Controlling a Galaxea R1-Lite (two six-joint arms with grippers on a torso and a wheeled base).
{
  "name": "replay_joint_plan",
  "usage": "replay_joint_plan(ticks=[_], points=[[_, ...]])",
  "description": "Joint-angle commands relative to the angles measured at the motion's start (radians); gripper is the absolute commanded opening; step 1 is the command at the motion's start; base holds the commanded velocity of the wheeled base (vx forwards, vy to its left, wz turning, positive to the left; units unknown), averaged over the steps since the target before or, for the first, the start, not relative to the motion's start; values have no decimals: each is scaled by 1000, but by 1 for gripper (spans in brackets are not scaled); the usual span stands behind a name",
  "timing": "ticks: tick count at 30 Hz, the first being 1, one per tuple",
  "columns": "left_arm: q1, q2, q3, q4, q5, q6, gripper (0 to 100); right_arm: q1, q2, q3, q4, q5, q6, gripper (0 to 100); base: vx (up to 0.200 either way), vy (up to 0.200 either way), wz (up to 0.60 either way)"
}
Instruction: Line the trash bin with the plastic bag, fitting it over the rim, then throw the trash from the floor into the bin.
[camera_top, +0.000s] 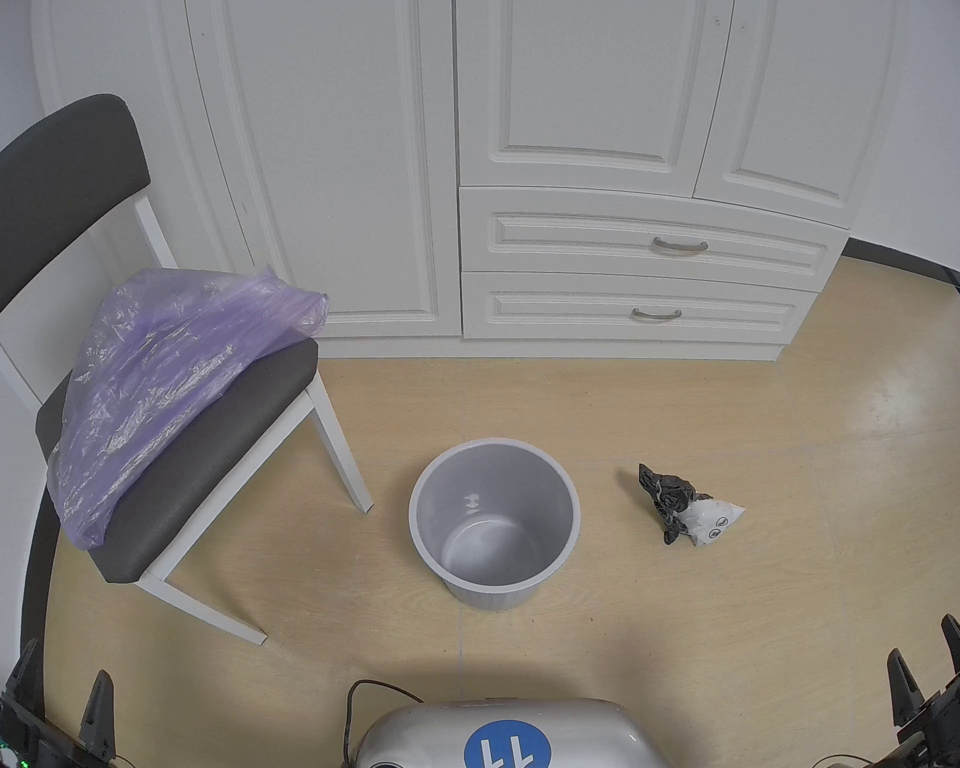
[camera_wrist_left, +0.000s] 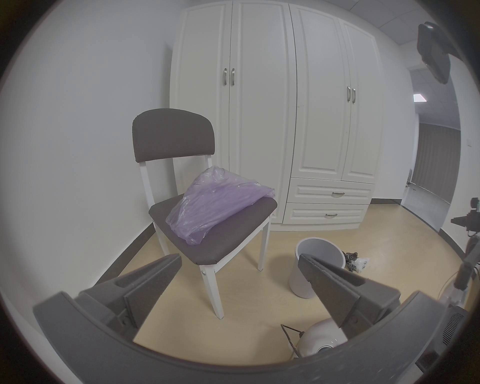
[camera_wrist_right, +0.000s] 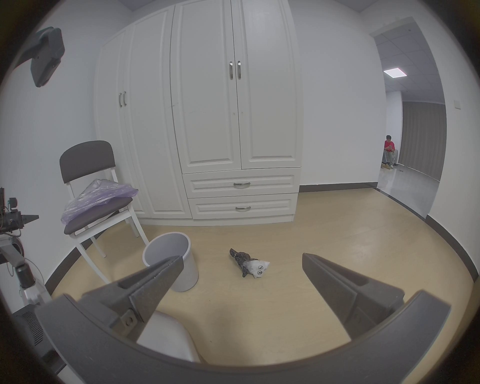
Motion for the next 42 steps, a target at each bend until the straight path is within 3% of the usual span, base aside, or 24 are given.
replay_joint_plan(ticks=[1,13,15,18,24,26,27,28,29,31,32,36,38,40,42], points=[[1,-16,18,-1,4,-7,100,-2,-16,18,-1,5,-24,100,0,0,0],[1,-16,18,-2,13,-21,100,-1,-16,18,-2,-2,0,100,0,0,0],[1,-16,18,-2,15,-12,100,-4,-16,18,-1,2,-6,100,0,0,0],[1,-16,18,-1,-33,88,100,-4,-16,18,-1,26,-75,100,0,0,0],[1,-16,18,-1,-45,71,100,-4,-16,18,-5,31,-59,100,0,0,0],[-1,-16,-2,-76,-43,-49,100,-2,-16,-10,-105,18,125,100,0,0,0],[-1,-16,-13,-117,-46,-95,100,-2,-16,-15,-136,20,175,100,0,0,0],[-1,-16,-59,-245,-71,-248,100,-4,-16,-10,-219,14,293,100,0,0,0],[-2,-10,-90,-303,-123,-294,100,-4,-16,5,-237,23,301,100,0,0,0],[-2,18,-163,-295,-230,-257,100,-4,-15,15,-200,44,252,100,0,0,0],[1,47,-208,-272,-249,-219,100,-4,-13,2,-166,80,224,100,0,0,0],[15,240,-393,-183,-244,-121,100,-7,73,-150,-56,216,172,100,0,0,0],[19,306,-456,-169,-240,-115,100,-15,145,-220,-38,224,172,100,0,0,0],[30,487,-601,-154,-227,-107,100,-39,352,-386,-36,202,172,100,0,0,0],[79,613,-686,-136,-227,-79,100,-51,485,-499,-27,179,172,100,0,0,0]])
